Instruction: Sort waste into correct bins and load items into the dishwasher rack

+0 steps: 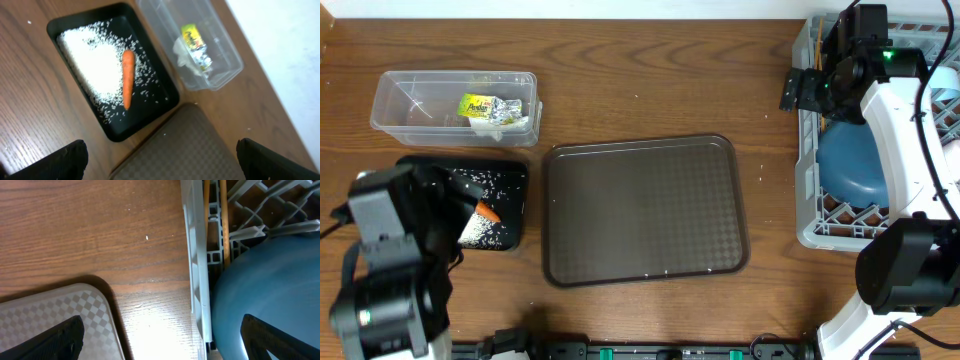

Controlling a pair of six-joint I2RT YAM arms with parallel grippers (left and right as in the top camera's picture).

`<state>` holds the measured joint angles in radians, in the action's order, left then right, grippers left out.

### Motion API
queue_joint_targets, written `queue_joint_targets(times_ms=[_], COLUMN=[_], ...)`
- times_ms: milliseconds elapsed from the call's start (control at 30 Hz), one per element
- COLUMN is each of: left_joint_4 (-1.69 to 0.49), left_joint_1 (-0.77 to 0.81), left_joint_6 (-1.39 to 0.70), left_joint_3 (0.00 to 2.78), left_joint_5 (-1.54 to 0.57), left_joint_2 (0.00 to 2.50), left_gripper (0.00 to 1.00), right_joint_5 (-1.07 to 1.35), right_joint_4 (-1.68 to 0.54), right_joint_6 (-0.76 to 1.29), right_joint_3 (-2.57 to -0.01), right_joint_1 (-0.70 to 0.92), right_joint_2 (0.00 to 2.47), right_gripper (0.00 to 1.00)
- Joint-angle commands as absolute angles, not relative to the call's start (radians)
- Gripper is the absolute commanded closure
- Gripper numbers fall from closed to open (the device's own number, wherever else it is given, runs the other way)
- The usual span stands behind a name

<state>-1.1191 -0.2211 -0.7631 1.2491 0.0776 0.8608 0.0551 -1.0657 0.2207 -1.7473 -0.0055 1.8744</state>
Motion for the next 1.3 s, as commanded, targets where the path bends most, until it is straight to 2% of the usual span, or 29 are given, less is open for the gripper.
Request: queue_joint_targets(times_ms=[0,300,567,700,833,900,1267], left_joint_4=[-1.121,-1.122,-1.092,-0.841,-0.465,-0.325,0.085], left_joint_1=[-0.221,-0.192,-0.067,-0.033,-0.022,-0.022,-0.023], left_joint_6=[-0.765,-0.765,-0.639,-0.538,-0.255,-0.177,-0.162], left_joint_3=[1.24,1.24,1.138,0.954,0.708,0.598,0.184], left_joint_5=[0.079,0.079,0.16,0.159,-0.012,-0.072,-0.052], left_joint_2=[0.789,0.712,0.644,0.551,0.429,0.371,0.104], left_gripper=[0.02,0.02,0.02,0.02,0.02,0.02,0.02], right_joint_5=[0.053,0.052,0.052,0.052,0.053,0.052,0.052], right_joint_4=[-1.067,-1.067,-1.067,-1.067,-1.067,-1.067,-1.067], right_joint_6=[0.231,0.231,0.231,0.231,0.231,0.231,0.231], right_joint_3=[-1.759,-1.759,-1.759,-1.759,-1.759,-1.759,-1.759], right_joint_1=[-0.006,-0.006,-0.006,-0.006,-0.005,-0.005,-0.005], right_joint_2=[1.851,1.851,1.851,1.851,1.851,1.851,1.851], right_gripper=[0.01,0.01,0.01,0.01,0.01,0.01,0.01])
